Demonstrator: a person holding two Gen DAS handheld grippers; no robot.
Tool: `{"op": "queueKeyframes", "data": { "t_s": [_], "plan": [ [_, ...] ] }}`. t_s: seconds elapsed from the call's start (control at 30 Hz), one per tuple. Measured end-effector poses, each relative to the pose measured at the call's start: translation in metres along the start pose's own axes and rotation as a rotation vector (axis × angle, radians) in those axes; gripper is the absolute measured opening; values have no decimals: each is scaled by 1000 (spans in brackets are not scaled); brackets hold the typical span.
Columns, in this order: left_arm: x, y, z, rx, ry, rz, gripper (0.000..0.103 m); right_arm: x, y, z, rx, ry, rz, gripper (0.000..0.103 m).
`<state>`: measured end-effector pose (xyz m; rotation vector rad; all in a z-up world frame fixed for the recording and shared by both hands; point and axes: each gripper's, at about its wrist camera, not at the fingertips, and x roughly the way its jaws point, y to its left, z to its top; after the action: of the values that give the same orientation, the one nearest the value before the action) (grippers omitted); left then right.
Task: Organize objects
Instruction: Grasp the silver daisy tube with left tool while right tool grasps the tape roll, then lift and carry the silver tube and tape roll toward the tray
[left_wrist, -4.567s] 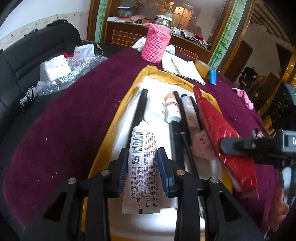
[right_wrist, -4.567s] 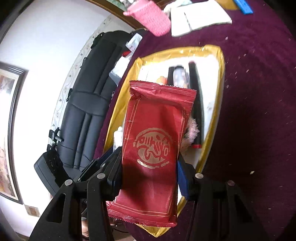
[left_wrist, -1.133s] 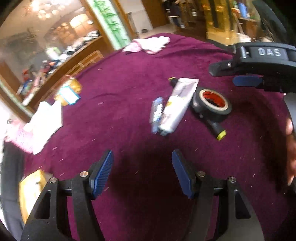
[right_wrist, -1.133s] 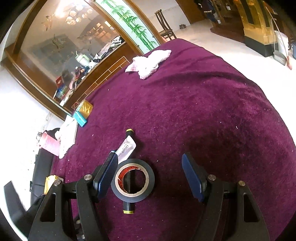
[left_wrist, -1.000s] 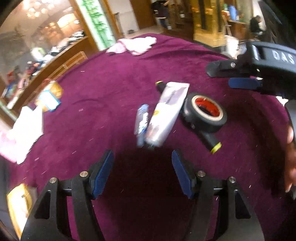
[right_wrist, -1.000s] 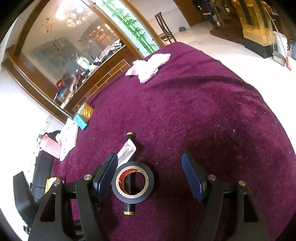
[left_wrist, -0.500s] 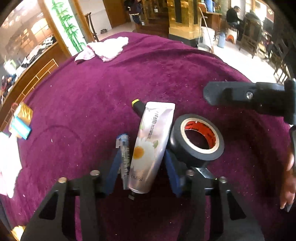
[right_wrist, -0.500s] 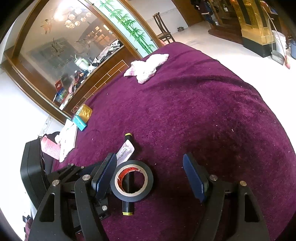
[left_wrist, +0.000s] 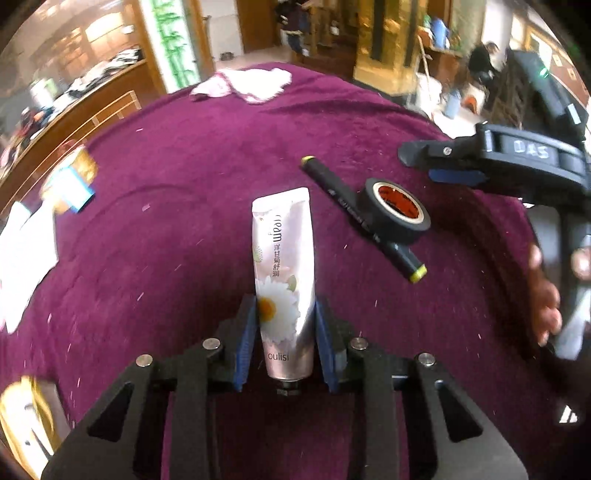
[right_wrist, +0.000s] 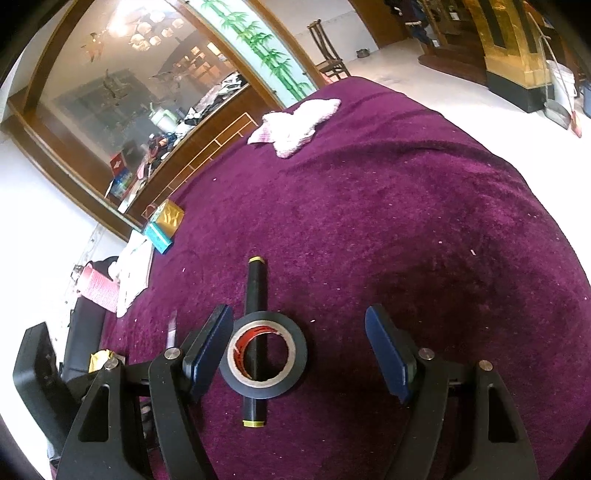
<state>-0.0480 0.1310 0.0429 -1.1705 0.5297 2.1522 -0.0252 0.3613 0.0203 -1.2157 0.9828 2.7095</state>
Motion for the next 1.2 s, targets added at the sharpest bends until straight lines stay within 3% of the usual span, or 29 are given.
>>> {"op": "queueKeyframes", "data": {
  "t_s": [0.27, 0.43, 0.53, 0.6, 0.7, 0.9, 1.2],
  "plan": [
    [-30, 10, -43, -88, -29, 82, 27, 5, 23, -9, -125, 5, 19, 69],
    [-42, 8, -62, -141, -47, 62, 27, 5, 52, -26, -297, -21, -33, 67],
    [-49, 7, -69, -157, -59, 56, 27, 14, 69, -37, -404, -23, -109, 49],
    [-53, 6, -73, -164, -62, 57, 27, 25, 73, -42, -449, -1, -149, 30],
    [-60, 4, -79, -170, -70, 75, 27, 30, 72, -43, -455, 12, -153, 17],
    [-72, 0, -88, -184, -91, 126, 28, 14, 70, -43, -428, -28, -106, 16],
    [-100, 4, -103, -224, -146, 125, 28, -16, 77, -46, -360, -43, -46, 16]
  ]
}}
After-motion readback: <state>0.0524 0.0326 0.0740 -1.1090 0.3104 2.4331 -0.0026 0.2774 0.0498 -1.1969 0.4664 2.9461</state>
